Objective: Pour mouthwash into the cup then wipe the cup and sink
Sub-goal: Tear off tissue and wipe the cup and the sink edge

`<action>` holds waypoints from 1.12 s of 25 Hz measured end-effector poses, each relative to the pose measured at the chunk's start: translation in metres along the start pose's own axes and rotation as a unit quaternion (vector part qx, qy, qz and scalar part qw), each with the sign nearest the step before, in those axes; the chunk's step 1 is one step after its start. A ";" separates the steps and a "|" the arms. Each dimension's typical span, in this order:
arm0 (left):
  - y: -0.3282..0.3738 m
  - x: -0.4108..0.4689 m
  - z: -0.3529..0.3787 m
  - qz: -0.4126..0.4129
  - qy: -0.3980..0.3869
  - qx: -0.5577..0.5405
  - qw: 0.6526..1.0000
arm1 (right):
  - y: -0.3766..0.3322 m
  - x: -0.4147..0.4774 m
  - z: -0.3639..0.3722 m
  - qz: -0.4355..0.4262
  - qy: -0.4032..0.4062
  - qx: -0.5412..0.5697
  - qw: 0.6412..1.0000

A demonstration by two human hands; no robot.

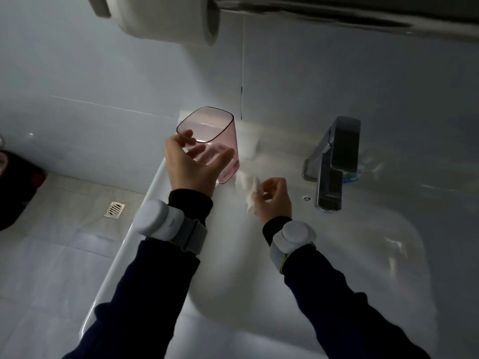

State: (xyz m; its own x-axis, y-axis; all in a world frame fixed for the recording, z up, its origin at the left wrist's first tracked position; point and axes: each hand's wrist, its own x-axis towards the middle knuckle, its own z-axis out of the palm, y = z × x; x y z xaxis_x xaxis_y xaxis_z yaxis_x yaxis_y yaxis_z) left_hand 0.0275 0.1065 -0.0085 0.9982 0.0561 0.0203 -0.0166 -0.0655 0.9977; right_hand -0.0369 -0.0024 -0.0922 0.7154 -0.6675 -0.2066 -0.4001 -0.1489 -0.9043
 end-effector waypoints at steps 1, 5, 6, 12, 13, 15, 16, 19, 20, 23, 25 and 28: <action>-0.002 0.006 0.006 0.002 0.003 -0.001 1.000 | 0.001 0.011 -0.002 -0.002 0.015 -0.007 1.000; -0.010 0.016 0.017 -0.002 -0.008 -0.002 1.000 | 0.006 0.032 -0.006 -0.070 -0.002 -0.083 0.994; -0.012 0.016 0.018 -0.004 -0.010 -0.005 1.000 | 0.008 0.036 -0.007 -0.099 0.011 -0.103 0.990; -0.022 0.022 0.023 -0.003 -0.013 0.013 1.000 | 0.023 0.069 -0.005 -0.107 0.067 -0.283 0.951; -0.023 0.024 0.023 -0.005 -0.015 0.017 1.000 | 0.022 0.070 -0.001 -0.093 0.053 -0.298 0.949; -0.024 0.026 0.023 -0.006 -0.013 0.020 1.000 | 0.017 0.074 0.008 -0.085 0.021 -0.305 0.948; -0.024 0.027 0.022 -0.005 -0.010 0.020 1.000 | 0.013 0.077 0.012 -0.084 0.009 -0.305 0.949; -0.025 0.029 0.022 -0.007 -0.003 0.016 1.000 | 0.003 0.085 0.019 -0.095 -0.017 -0.310 0.946; -0.025 0.029 0.022 -0.009 -0.001 0.013 1.000 | 0.002 0.084 0.022 -0.108 -0.029 -0.310 0.944; -0.023 0.029 0.025 -0.012 0.003 0.002 1.000 | -0.002 0.076 0.031 -0.159 -0.054 -0.304 0.938; -0.021 0.030 0.027 -0.011 0.000 0.000 1.000 | -0.003 0.073 0.031 -0.168 -0.068 -0.306 0.934; -0.021 0.029 0.031 -0.015 -0.002 -0.006 1.000 | -0.002 0.069 0.028 -0.189 -0.086 -0.296 0.932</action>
State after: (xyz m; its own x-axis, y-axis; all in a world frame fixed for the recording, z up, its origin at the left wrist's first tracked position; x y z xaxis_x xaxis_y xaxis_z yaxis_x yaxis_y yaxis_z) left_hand 0.0585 0.0786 -0.0309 0.9985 0.0544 -0.0094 0.0122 -0.0518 0.9986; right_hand 0.0292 -0.0281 -0.1154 0.9301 -0.3669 -0.0169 -0.3105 -0.7606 -0.5702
